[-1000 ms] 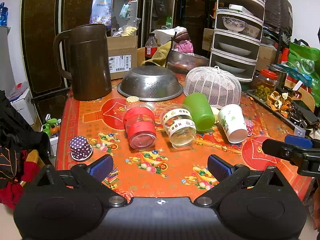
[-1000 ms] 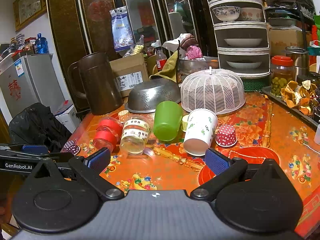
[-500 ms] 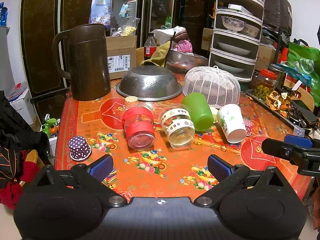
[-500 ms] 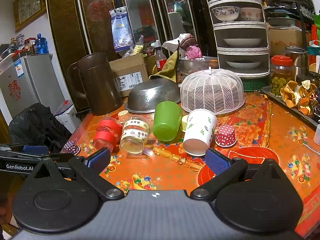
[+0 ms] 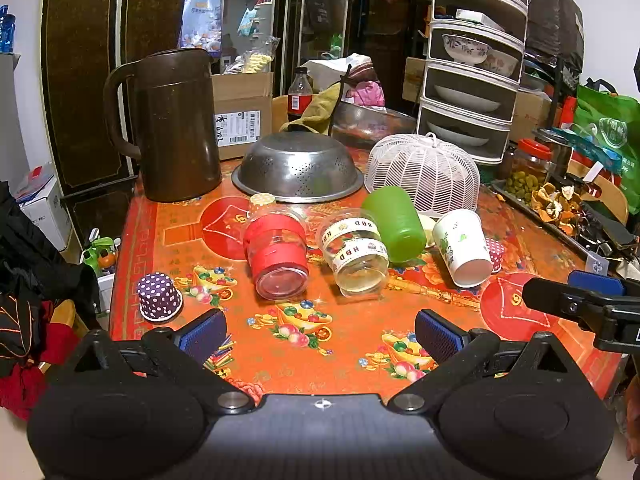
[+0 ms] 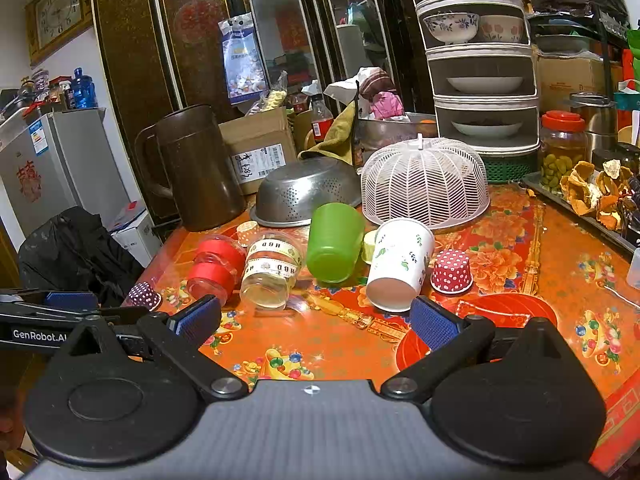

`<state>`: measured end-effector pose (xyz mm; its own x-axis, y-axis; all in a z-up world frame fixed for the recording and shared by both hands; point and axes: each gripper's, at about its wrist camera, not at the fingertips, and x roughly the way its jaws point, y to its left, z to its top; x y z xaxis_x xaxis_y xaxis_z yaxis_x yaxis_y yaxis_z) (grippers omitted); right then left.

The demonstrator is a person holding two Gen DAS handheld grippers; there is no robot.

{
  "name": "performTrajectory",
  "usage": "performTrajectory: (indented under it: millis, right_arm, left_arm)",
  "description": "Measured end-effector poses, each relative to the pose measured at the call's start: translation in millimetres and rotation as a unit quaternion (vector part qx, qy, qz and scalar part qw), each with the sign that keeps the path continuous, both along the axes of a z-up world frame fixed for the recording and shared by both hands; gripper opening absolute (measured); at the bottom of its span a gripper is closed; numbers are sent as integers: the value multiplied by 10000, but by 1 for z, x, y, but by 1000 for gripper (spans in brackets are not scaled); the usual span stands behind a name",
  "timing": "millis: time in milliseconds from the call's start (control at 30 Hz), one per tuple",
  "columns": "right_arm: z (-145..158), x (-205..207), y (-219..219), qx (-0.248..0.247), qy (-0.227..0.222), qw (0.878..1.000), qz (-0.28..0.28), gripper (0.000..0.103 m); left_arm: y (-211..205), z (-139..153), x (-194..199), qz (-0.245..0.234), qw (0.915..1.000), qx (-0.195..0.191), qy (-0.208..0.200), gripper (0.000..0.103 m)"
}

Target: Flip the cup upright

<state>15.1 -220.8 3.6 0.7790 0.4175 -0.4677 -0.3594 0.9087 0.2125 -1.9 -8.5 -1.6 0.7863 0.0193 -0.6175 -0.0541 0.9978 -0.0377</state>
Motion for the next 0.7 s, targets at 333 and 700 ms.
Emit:
performTrajectory:
  millis: [333,700]
  right_arm:
    - [1,-1,0,11,21,10000,-5,102]
    - [-1,-1,-2,29,57,10000,-9,102]
  left_arm:
    - [1,1,1,-9,9999,-51,143,101]
    - [1,0,1,7,9997,-120,193,101]
